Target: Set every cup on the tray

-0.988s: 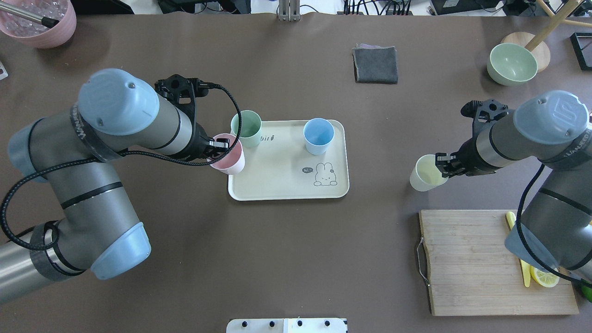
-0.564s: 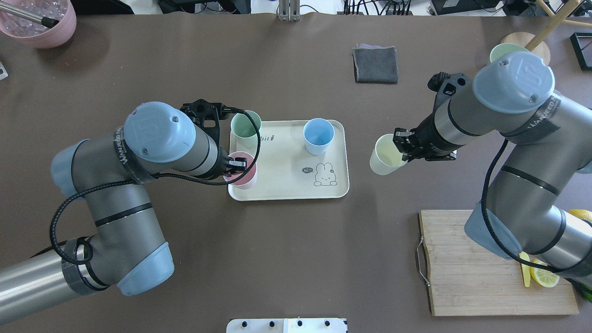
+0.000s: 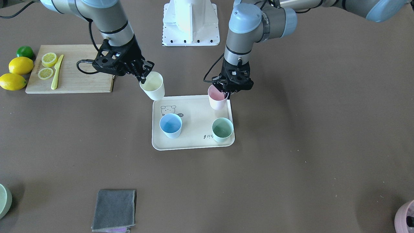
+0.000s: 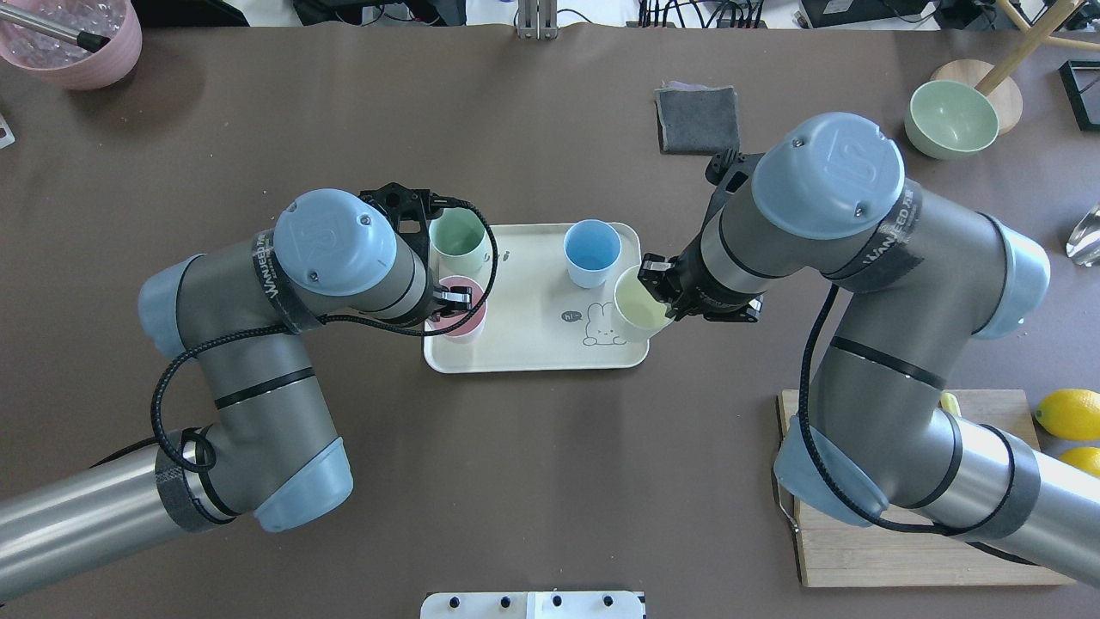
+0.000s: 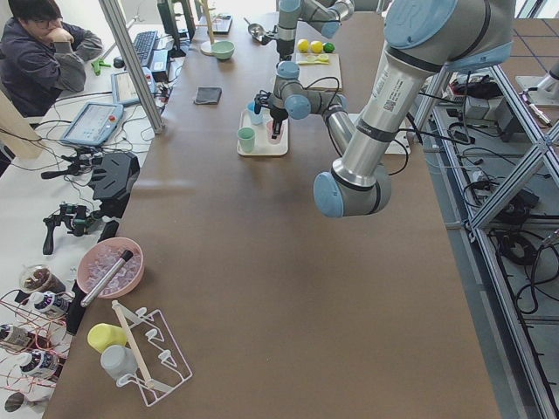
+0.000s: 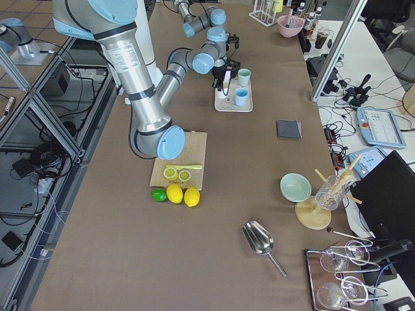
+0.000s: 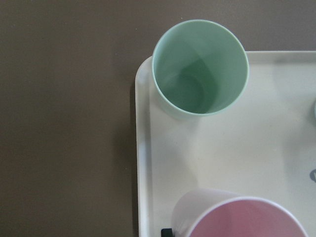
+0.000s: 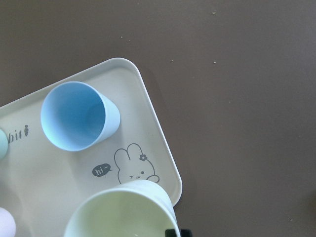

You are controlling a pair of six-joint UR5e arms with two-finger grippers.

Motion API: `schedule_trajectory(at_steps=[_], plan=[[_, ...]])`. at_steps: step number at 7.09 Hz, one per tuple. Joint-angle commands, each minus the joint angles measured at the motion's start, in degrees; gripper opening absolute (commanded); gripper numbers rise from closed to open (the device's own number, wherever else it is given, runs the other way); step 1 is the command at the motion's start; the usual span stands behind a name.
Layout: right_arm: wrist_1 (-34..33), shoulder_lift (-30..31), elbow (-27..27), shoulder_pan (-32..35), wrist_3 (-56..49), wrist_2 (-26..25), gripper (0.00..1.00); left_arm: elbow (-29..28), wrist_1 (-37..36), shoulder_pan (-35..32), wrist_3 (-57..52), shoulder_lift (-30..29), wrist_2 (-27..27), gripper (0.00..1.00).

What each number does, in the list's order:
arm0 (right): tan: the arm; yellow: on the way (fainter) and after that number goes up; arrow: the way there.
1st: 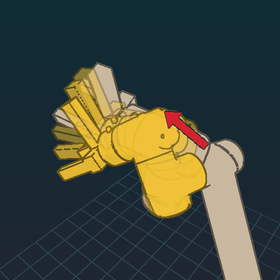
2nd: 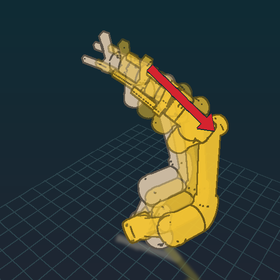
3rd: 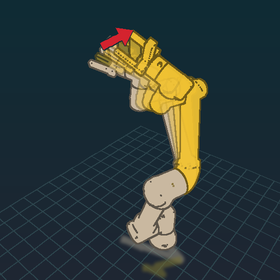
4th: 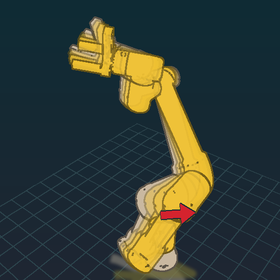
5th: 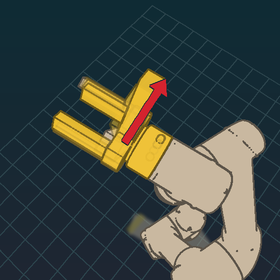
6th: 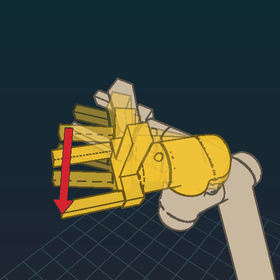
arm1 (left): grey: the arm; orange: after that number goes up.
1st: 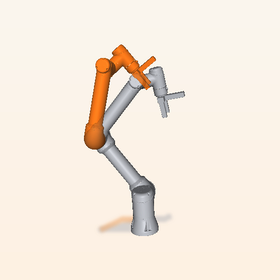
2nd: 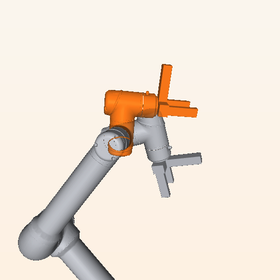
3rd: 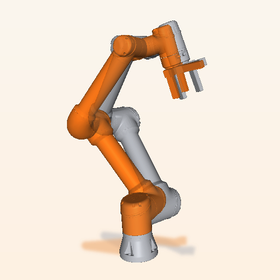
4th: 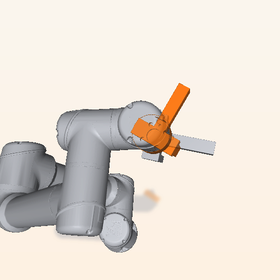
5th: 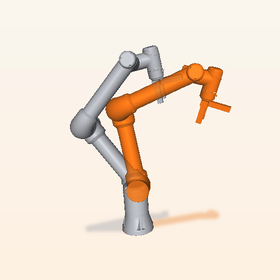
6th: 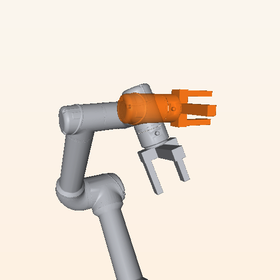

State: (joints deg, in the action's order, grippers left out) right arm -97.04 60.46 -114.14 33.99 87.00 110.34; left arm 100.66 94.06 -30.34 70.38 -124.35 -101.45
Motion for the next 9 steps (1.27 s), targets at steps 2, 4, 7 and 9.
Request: schedule_trajectory(at_steps=[2, 4, 7, 9], plan=[[-0.78, -3.59, 4.18, -2.69, 2.20, -2.40, 0.00, -4.42, 8.05, -0.24, 2.39, -0.10, 0.20, 0.98], [-0.52, -4.04, 6.12, -2.09, 1.51, -2.49, 0.00, -3.98, 8.07, -1.82, 2.04, -0.10, -0.24, 0.98], [4.56, -4.47, 11.47, -1.73, 1.50, -4.52, 0.00, -2.23, 7.72, -2.53, 1.95, 0.25, -0.68, 0.98], [4.67, -5.35, 12.54, -1.73, 1.68, -4.43, 0.00, -1.44, 7.54, -2.88, 1.86, 0.51, -1.12, 0.98]])
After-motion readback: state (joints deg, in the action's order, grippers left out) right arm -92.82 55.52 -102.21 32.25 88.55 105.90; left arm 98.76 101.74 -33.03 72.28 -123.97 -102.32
